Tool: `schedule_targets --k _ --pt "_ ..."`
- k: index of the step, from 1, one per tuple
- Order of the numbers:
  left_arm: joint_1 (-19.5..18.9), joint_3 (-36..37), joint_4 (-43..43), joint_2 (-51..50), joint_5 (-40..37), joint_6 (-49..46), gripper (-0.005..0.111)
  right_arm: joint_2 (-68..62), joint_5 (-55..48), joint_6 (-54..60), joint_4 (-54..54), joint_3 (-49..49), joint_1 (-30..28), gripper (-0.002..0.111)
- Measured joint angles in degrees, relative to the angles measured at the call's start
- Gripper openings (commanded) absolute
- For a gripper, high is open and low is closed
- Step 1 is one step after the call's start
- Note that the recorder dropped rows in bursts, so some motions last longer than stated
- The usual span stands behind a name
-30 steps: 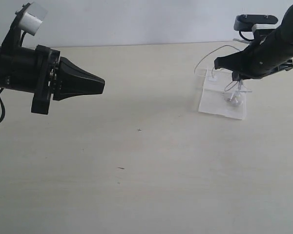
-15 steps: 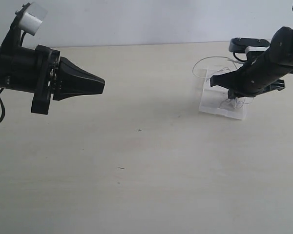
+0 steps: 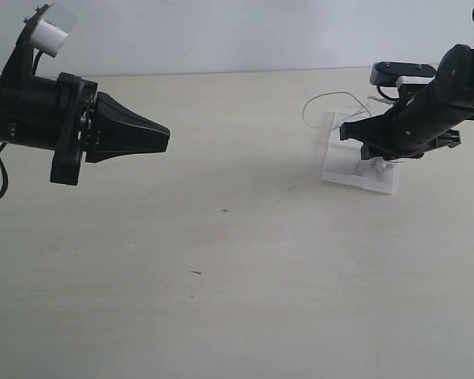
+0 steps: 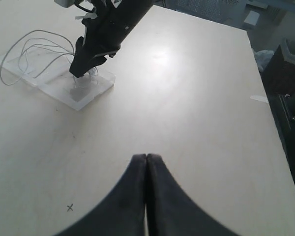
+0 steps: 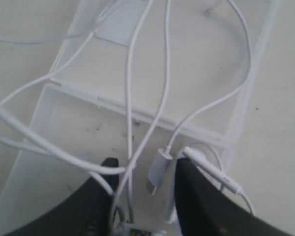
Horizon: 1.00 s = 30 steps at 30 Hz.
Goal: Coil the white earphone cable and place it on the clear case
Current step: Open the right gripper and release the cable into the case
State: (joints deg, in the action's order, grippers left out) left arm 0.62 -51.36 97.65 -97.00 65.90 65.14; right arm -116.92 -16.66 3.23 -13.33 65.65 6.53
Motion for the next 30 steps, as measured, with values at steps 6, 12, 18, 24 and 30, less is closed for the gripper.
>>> schedule_targets --k 6,12,18,24,30 --pt "0.00 0.00 -0.20 0.00 0.20 0.00 0.000 0.67 -0.41 0.00 -0.19 0.00 0.00 0.058" --pt "0.00 0.00 -0.43 0.00 0.20 0.00 0.000 4.44 -1.67 0.00 -0.19 0.00 0.00 0.064" --pt "0.00 0.00 -0.43 0.00 0.45 0.00 0.000 7.71 -3.53 0.00 -0.19 0.00 0.00 0.068" --pt "0.00 0.00 -0.43 0.00 1.38 0.00 0.000 10.10 -4.39 0.00 -0.19 0.00 0.00 0.069" --pt "0.00 0.00 -0.43 0.00 1.73 0.00 0.000 12.00 -5.49 1.30 -0.08 1.12 0.00 0.058"
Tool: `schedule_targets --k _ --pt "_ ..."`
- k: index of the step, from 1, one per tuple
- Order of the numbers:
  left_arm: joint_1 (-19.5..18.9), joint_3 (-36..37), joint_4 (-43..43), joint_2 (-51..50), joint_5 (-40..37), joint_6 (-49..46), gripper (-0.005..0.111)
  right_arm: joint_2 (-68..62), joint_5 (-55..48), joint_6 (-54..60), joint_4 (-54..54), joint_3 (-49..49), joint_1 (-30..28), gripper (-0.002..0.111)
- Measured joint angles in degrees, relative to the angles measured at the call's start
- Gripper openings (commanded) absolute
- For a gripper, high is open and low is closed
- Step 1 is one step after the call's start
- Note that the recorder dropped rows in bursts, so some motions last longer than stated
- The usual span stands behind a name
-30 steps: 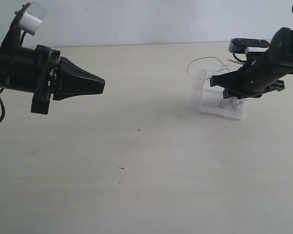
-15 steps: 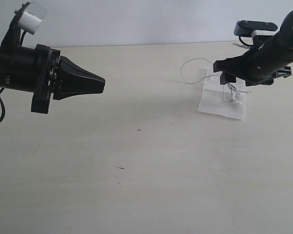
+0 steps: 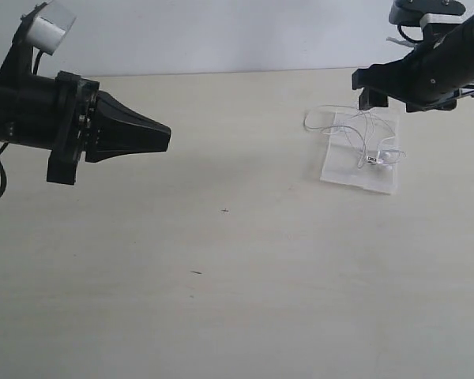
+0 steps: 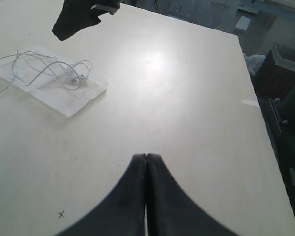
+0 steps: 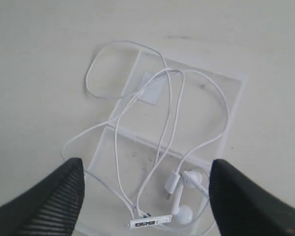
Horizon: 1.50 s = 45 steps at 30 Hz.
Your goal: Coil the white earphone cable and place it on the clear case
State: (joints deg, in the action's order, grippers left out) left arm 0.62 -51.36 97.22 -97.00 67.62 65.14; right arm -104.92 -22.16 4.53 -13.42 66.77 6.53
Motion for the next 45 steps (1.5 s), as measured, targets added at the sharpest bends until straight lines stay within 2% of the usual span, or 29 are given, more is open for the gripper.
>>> schedule_targets --k 2,5,6,10,14,20,28,30,31,32,34,35,38,39,40,41,42,43,45 --pt "0.00 0.00 0.00 0.00 0.00 -0.09 0.000 0.29 -0.45 0.72 0.00 0.51 0.00 0.041" --pt "0.00 0.00 0.00 0.00 0.00 -0.09 0.000 0.37 -1.12 1.79 0.00 0.77 0.00 0.006" --pt "0.00 0.00 -0.22 0.00 0.00 -0.09 0.000 0.55 -1.12 2.24 0.29 0.40 0.00 0.001" --pt "-0.72 0.21 -1.10 0.00 0.51 1.00 0.000 3.54 3.40 3.09 1.35 -5.38 0.00 0.000" --pt "-2.65 2.74 -5.31 1.56 0.90 1.18 0.000 12.36 8.79 3.88 1.47 -14.03 0.00 0.000" --pt "-6.60 14.94 -17.90 10.36 1.41 -5.66 0.000 32.23 14.69 5.14 -0.38 -26.94 2.92 0.000" --pt "-10.40 33.57 -30.82 29.49 1.41 -10.74 0.000 56.01 17.13 5.25 -1.44 -42.49 12.59 0.000" --pt "-10.64 37.85 -32.45 37.16 1.41 -10.17 0.000 62.87 17.13 5.25 -1.44 -45.77 14.84 0.000" --pt "-10.64 40.25 -32.72 45.52 1.41 -6.85 0.000 68.91 15.58 5.25 -1.59 -47.54 15.85 0.000" --pt "-10.64 41.36 -32.72 53.25 -2.09 -1.80 0.000 73.01 13.35 5.25 -1.92 -48.13 15.88 0.000" --pt "-10.64 41.73 -32.22 67.72 -18.23 6.91 0.000 77.90 9.48 5.34 -2.96 -48.22 15.88 0.000" --pt "-10.64 41.73 -31.29 72.55 -23.21 10.39 0.000 79.57 9.06 5.34 -3.18 -48.22 15.88 0.000" --pt "-10.64 41.73 -26.86 81.52 -31.27 18.61 0.000 83.06 7.86 5.34 -3.33 -48.22 15.88 0.000" --pt "-10.64 41.73 -24.60 86.23 -37.27 22.94 0.000 84.60 7.78 5.34 -3.79 -48.22 15.88 0.000" --pt "-10.64 41.73 -24.01 87.91 -40.73 24.02 0.000 85.16 7.78 5.21 -3.98 -48.22 15.88 0.000" --pt "-10.64 41.73 -22.89 91.36 -48.33 25.53 0.000 85.75 7.66 4.71 -4.82 -48.22 15.88 0.000" --pt "-10.64 41.73 -22.36 92.68 -51.42 25.81 0.000 85.89 7.66 4.42 -5.23 -48.22 15.88 0.000" --pt "-10.64 41.87 -21.03 94.23 -58.20 26.32 0.000 86.04 7.43 4.28 -5.65 -48.22 15.88 0.000" --pt "-10.74 43.27 -20.53 94.66 -62.54 26.72 0.000 86.04 7.43 4.17 -5.98 -48.22 15.88 0.000"
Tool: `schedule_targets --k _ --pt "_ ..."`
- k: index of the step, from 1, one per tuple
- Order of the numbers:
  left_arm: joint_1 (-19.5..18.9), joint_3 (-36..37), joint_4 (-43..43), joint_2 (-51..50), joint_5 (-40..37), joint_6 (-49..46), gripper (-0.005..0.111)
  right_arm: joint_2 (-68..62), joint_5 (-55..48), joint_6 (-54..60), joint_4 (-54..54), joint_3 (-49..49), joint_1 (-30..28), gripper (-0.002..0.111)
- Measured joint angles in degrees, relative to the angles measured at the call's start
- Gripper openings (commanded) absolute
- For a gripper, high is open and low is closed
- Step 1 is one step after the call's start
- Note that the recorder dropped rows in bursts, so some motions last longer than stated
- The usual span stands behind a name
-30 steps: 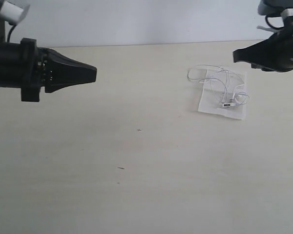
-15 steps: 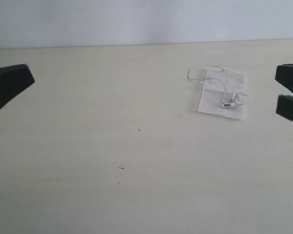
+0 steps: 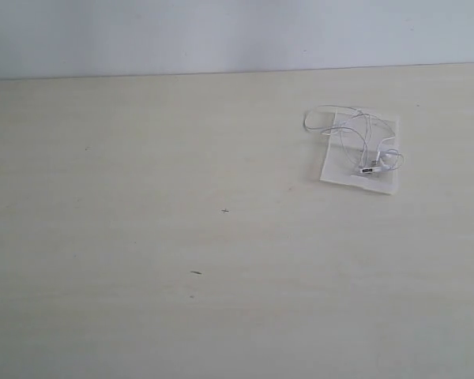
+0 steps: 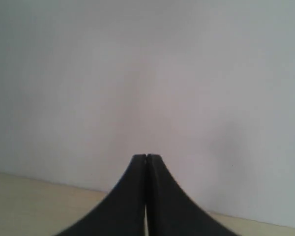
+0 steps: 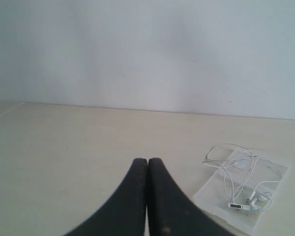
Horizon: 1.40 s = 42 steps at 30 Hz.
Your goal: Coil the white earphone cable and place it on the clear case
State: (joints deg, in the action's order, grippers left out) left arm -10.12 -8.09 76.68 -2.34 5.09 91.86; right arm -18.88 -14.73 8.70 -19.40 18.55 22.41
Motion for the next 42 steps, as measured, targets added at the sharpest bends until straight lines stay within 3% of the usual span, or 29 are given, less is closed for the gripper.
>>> schedule_targets --k 13,19,25,28,33,35,37,42 --pt "0.00 3.25 3.71 0.00 1.41 0.08 0.000 0.00 -0.11 -0.11 -0.22 0.00 0.00 0.000" --pt "0.00 3.25 2.63 0.00 7.97 6.37 0.000 0.00 -0.11 -0.11 -0.27 0.00 0.00 0.000" --pt "0.00 5.62 -0.64 0.00 10.34 3.56 0.000 0.00 -0.11 -0.11 -0.37 0.00 0.00 0.000" --pt "0.00 7.74 -11.16 0.00 8.48 -9.10 0.000 0.00 -0.11 -0.11 -0.37 0.00 0.00 0.000" --pt "-0.11 7.88 -52.69 0.00 3.03 -53.09 0.000 0.00 -0.11 -0.11 -0.37 0.00 0.00 0.000" --pt "-0.23 7.88 -62.54 0.00 0.68 -64.93 0.000 0.00 -0.11 -0.11 -0.37 0.00 0.00 0.000" --pt "-0.23 7.88 -66.60 0.00 -1.04 -69.48 0.000 0.00 -0.11 -0.11 -0.37 0.00 0.00 0.000" --pt "-0.23 7.88 -66.71 0.00 -2.07 -72.92 0.000 0.00 -0.11 -0.11 -0.37 0.00 0.00 0.000"
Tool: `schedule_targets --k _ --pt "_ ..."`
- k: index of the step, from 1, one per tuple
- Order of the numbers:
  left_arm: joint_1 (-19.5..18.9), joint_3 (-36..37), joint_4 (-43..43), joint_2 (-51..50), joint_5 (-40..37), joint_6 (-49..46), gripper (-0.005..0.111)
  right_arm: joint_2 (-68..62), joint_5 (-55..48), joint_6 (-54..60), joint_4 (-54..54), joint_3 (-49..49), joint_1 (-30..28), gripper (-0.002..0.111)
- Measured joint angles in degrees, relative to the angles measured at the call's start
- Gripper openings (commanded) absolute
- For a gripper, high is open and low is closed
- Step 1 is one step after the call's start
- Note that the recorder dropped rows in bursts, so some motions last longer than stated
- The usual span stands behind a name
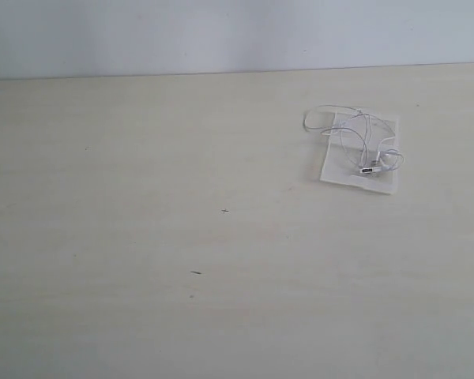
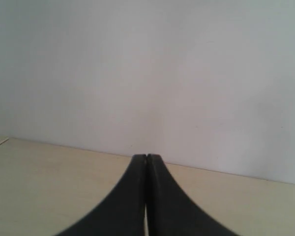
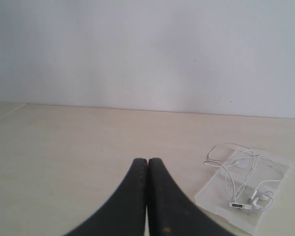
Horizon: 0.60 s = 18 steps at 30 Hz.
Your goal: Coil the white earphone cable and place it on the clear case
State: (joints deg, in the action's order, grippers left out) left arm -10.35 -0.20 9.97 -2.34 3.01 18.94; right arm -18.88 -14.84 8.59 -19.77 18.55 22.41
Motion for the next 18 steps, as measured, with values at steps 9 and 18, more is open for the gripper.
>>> schedule_targets --k 9,18 --pt "0.00 0.00 0.00 0.00 0.00 -0.37 0.000 0.00 0.00 0.00 0.00 0.00 0.00 0.000" --pt "0.00 0.00 0.00 0.00 0.00 -0.50 0.000 0.00 0.00 0.00 0.00 0.00 0.00 0.000"
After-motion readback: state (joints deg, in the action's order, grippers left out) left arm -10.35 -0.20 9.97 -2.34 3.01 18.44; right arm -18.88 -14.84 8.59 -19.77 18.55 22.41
